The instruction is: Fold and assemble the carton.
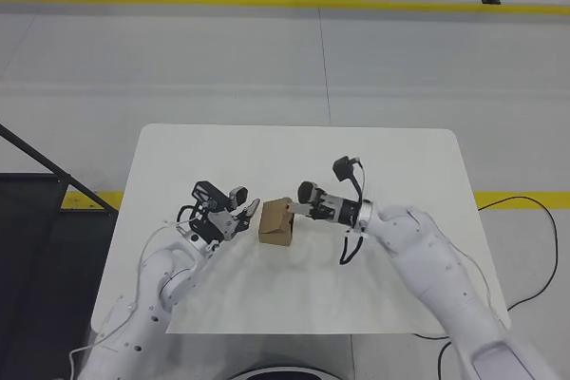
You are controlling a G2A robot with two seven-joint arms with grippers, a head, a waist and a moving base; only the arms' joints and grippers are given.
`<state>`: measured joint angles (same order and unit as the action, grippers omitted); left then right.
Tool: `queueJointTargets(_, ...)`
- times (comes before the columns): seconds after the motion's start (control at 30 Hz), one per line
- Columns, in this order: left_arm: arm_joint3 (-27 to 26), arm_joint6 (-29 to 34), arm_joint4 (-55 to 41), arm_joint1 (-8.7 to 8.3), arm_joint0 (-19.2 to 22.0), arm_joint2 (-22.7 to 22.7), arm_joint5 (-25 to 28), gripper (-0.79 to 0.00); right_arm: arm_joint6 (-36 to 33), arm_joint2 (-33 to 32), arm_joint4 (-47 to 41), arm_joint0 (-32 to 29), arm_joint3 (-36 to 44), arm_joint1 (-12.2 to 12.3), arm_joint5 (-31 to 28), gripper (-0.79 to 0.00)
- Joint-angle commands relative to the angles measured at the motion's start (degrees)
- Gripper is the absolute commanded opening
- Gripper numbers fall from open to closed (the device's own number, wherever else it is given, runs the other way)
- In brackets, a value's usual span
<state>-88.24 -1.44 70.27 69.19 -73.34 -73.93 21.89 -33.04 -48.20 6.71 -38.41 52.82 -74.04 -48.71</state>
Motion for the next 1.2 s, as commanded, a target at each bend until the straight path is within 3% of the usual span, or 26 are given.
queueJointTargets(0.0, -0.2, 0.1, 0.0, -0.04, -0.2, -0.1, 0.0, -0.413, -1.2, 1.3, -1.4, 1.6, -2.8, -0.7, -1.1, 0.000)
queueJointTargets(0.4, -1.5, 0.5, 0.5, -0.05, -0.6, 0.1, -0.4, -0.416, -4.1, 4.1, -5.6, 4.5, -10.5, -2.8, -7.5, 0.000)
queueJointTargets(1.17, -1.4, 0.7, 0.5, 0.17, 0.5, 1.3, -0.5, -0.413, -4.4, 1.8, -3.7, 1.1, -5.6, -1.4, -7.0, 0.000)
